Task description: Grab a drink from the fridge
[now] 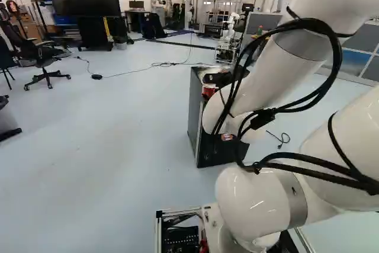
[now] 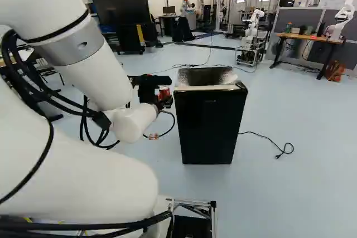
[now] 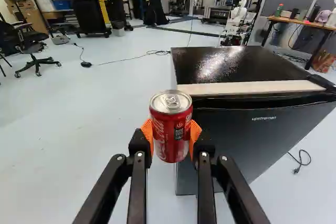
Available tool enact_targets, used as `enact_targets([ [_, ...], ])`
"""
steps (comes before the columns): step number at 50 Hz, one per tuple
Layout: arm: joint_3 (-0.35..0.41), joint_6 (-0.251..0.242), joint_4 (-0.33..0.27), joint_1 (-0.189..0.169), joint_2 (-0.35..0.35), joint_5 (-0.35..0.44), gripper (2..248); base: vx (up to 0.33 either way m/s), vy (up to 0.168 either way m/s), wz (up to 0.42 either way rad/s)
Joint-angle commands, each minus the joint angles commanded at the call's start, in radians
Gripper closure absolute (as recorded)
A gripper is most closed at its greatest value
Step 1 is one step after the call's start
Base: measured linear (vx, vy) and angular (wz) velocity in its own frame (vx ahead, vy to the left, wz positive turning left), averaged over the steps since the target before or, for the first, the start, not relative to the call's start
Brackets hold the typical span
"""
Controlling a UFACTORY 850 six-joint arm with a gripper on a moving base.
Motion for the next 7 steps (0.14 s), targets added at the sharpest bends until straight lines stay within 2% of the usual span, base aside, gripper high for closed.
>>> enact_targets([
  [7,0.000,0.000,0.000,0.000,0.000,0.000,161,0.000,0.000,0.000],
])
